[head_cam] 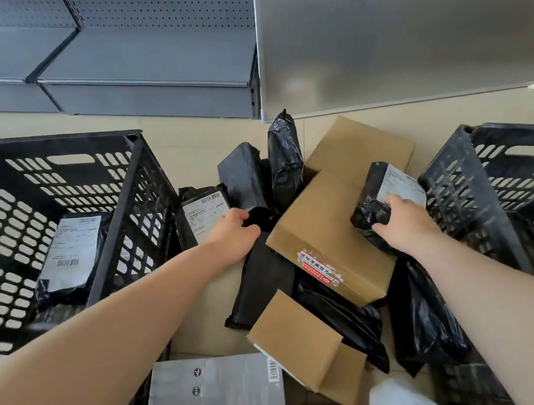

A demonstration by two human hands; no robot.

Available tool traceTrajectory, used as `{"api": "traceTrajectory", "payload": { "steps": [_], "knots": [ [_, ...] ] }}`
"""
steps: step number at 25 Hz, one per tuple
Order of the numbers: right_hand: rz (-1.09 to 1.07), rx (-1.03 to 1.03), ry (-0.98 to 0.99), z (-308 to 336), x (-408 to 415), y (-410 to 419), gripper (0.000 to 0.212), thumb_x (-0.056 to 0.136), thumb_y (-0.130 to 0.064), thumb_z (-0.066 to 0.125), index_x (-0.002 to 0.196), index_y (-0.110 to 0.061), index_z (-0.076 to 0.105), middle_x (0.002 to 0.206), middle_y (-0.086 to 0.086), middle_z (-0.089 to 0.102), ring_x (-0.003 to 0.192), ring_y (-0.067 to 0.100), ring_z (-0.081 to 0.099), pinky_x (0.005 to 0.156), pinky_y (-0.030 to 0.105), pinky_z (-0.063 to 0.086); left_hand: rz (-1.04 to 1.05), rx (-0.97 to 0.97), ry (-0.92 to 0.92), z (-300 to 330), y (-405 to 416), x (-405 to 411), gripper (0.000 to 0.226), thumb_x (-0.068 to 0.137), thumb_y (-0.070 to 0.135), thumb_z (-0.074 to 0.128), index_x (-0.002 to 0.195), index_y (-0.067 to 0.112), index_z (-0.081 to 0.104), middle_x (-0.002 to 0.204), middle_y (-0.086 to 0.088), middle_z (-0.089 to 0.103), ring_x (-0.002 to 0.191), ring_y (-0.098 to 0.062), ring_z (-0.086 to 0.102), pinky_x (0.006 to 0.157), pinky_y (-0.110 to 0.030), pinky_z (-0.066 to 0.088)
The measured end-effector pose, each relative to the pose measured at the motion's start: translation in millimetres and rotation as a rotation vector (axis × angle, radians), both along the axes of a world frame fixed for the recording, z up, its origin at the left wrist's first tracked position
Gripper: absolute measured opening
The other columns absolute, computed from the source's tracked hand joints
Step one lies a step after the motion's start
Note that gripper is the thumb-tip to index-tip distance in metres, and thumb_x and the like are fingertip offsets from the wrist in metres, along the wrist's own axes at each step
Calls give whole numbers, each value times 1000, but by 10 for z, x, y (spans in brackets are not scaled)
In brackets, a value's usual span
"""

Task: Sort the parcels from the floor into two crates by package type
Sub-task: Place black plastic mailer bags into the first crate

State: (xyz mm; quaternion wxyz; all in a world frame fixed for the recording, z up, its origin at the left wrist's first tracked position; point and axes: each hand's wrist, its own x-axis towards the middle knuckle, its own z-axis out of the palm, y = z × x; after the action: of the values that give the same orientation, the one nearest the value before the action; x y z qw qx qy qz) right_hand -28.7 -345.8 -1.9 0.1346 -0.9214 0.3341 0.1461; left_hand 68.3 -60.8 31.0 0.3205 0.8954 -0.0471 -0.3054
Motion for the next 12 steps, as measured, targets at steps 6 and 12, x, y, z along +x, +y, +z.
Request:
{"api": "traceTrajectory", "payload": {
  "steps": [6, 12],
  "knots": [
    [93, -261, -33, -5, 44, -109, 21, 102, -28, 50, 115, -15, 60, 103, 12, 66, 83, 30, 50, 69, 33, 41, 66, -86, 73, -113, -4, 11, 52, 99, 24, 48, 149, 19, 36, 144, 0, 46, 92, -5, 51, 73, -22, 38],
    [-31, -171, -383, 152, 127, -94, 14, 100, -18, 50, 103, -6, 57, 89, 17, 65, 75, 34, 53, 62, 36, 43, 141, -163, 158, -149, -60, -21, 51, 97, 22, 50, 147, 19, 40, 116, 0, 57, 103, -18, 55, 79, -27, 43]
  ]
}}
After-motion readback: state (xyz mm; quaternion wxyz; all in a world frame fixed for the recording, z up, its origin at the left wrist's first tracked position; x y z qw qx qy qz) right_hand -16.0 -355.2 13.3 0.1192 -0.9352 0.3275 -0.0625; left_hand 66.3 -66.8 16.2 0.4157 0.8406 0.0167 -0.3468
